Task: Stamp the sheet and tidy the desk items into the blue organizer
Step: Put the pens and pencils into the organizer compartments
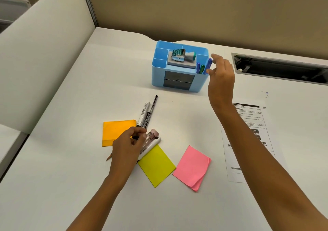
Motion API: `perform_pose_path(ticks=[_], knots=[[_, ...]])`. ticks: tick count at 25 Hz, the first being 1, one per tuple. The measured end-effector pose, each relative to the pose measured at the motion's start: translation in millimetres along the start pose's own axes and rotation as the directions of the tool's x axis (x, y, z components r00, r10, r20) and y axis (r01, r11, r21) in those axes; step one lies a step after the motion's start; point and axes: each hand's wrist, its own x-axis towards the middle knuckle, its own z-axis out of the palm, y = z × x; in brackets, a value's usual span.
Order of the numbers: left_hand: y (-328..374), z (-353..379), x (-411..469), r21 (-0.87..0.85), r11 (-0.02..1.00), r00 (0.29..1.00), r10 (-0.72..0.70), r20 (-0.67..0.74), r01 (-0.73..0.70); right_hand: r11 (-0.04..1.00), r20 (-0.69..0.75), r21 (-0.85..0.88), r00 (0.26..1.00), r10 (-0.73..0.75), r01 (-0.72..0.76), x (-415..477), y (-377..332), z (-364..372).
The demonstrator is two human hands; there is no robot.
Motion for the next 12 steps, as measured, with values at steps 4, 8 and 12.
perform_pose_path(ticks=[4,8,12], knots=[[-8,2,-5,0.137,0.989,0.998,0.059,-0.003,-0.058,0.999,-0.144,0.05,0.99,0.007,0.0,-31,-18,-13],[-14,6,-14,0.262,0.956,0.991,0.128,0.033,-0.133,0.987,-0.074,0.161,0.997,0.027,-0.015,-86,-44,-19],[-17,10,-19,0.388,0.913,0.991,0.137,-0.009,-0.122,0.956,0.135,0.287,0.99,0.032,-0.07,-140,-70,-16]])
